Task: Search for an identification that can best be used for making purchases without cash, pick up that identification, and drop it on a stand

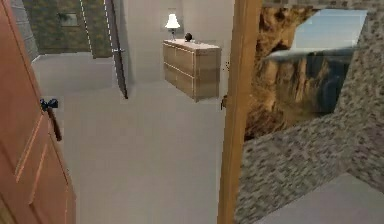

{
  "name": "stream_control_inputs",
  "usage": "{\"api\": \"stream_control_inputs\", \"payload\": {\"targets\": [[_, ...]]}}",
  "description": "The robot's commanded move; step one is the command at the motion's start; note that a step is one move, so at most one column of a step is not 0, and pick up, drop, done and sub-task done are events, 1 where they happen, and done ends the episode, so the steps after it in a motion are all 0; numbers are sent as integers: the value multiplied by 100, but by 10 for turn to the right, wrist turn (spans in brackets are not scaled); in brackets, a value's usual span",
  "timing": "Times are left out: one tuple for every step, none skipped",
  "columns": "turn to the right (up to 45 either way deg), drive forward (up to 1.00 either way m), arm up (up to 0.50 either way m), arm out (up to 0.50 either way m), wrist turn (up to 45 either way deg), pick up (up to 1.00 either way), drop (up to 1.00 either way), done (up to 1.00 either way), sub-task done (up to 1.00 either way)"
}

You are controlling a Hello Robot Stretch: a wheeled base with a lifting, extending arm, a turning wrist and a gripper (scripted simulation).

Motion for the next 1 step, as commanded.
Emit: {"api": "stream_control_inputs", "payload": {"targets": [[0,25,0,0,0,0,0,0,0]]}}
